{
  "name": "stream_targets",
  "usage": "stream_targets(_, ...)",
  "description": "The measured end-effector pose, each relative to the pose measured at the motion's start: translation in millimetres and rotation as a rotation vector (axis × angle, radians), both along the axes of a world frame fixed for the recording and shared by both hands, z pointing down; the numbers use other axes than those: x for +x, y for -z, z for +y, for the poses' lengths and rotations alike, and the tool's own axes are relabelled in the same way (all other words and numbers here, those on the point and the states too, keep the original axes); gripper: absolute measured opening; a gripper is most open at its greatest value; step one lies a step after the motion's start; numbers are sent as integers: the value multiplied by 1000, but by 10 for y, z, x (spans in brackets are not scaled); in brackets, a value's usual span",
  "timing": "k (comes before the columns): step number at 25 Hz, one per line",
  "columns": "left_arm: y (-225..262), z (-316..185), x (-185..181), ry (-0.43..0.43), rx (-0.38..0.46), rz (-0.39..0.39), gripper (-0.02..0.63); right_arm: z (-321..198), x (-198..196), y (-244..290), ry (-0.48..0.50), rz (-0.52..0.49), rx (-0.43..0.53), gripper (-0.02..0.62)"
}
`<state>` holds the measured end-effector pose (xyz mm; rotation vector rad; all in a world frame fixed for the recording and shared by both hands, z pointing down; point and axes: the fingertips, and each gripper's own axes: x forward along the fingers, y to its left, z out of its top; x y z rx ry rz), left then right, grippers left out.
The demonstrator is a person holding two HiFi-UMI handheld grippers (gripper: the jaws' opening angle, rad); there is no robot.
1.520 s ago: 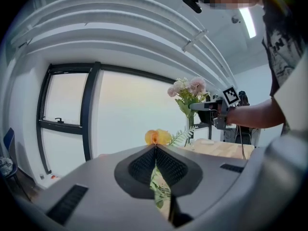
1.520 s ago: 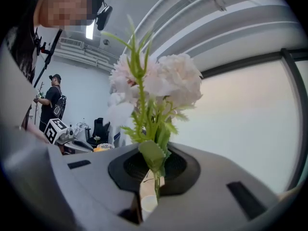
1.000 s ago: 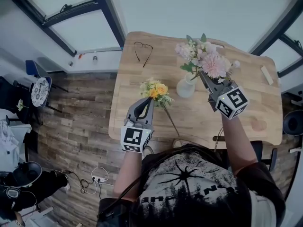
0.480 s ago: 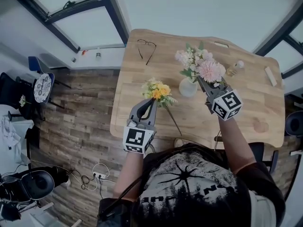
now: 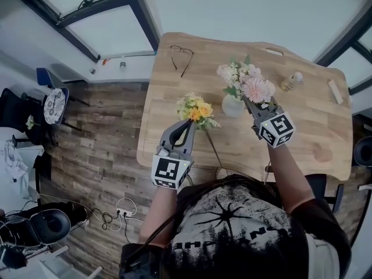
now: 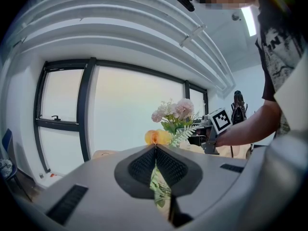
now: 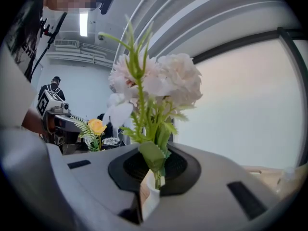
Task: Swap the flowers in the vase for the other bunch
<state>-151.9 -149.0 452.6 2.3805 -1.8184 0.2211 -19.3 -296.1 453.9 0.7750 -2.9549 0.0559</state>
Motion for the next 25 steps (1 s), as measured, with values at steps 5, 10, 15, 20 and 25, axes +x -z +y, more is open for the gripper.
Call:
stream_targets(5,39,-13,-3,-2,12,-2,15,6,-3,-124,-7,12,0,34)
stream_targets(10,12,15,11,-7,-1,-7,15,-4,10,-212,-26,21,3,34)
stream_targets(15,56,15,34,-13,4,-13,15,-23,24,-298,-42,46,-2,34)
stream_targets(20,-36,54,40,-9,-17,-8,16,-13,26,-445,-46,75,-20,35)
stream_targets(25,-61,51,47,-10,-31,-4,15,-30,17,-520,-48,84,-31,35)
